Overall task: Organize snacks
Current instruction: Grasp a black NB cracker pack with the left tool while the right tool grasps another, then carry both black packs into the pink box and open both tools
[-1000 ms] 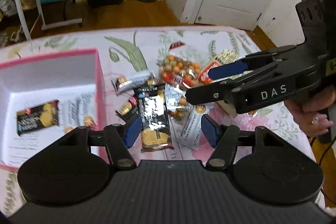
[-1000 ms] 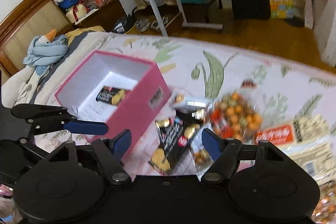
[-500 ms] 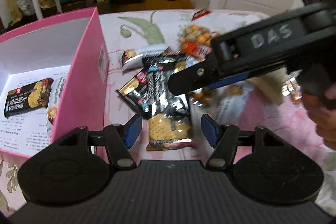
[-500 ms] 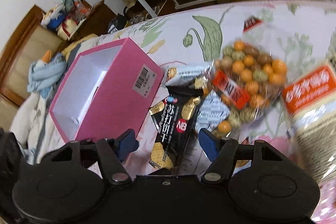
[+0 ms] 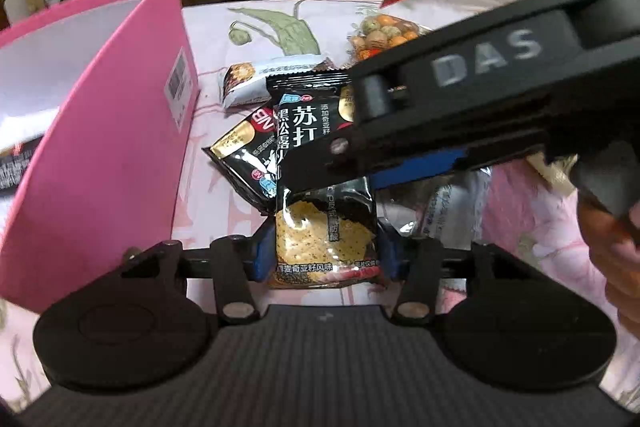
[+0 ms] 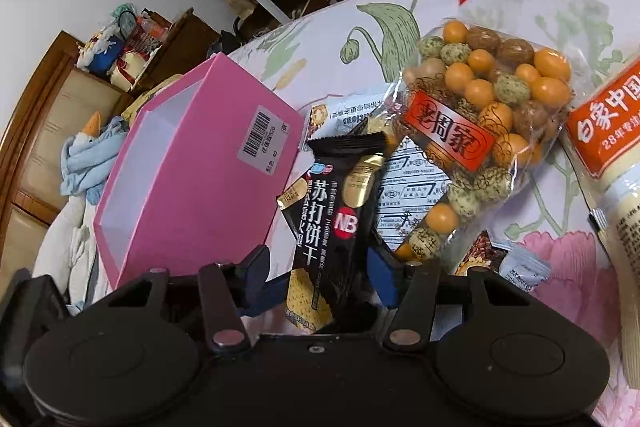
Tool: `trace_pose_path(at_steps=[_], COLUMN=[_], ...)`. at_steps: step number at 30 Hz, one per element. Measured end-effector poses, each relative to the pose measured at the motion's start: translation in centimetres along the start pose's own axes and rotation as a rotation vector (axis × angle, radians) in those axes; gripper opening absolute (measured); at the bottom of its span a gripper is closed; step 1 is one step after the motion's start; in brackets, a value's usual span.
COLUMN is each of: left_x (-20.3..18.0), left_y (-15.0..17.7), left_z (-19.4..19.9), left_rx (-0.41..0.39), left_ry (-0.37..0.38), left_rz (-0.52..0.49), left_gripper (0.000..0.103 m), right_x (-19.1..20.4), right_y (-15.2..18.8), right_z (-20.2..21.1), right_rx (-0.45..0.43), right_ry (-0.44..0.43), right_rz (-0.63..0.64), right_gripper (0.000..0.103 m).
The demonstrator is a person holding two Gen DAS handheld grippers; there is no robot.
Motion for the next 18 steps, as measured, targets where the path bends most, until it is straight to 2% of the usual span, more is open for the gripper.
trace_pose_path(at_steps=[1,3,4,9,15,18], left_x=[-0.1,-0.1,-0.1,-0.1,-0.7,-0.8], left_y=[0.0,0.0,-0.1,-0.6,-0.3,-0.1], left_z=[0.0,0.2,0.2,1.5,3.5,4.6], left_rx=[0.004,0.019,0.028,0.047,0.082,0.104], left_ry=[-0.008,-0.01,-0.008,0.021,0.013,0.026], left_rz=[-0.012,-0.012,-0.014,-0.031,-0.085,-0.093], left_gripper=[0.048,0.047,0.047,0.047,0.047,0.047], right_x=[0.2,0.4,0.2,-0.9,-0.2,1.0], right_y=[0.0,0.3,0.4,0.7,2.0,2.7], right_z=[-0.1,-0.2,-0.1,1.2,2.2,2.7], right_rx=[-0.001,-0.005,-0.005,-0.021,-0.016,0.001], right_ry=[0.012,0.046,0.056,0.004,-0.017,0.004], right_rz=[0.017,0.044,0.04,-0.041,-0.056,-0.041], right_gripper=[0.053,0.033,0.028,0.028,0.028,0.028])
Point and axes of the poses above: each gripper's, at about its wrist camera, not at the fingertips, and z roughly against the way its jaws point, x to its left, y to its underside, the point moved 2 cm from there along -z, roughly the way its jaws point, and after that the axes turned 2 degrees about -z, right-handed, at the moved point
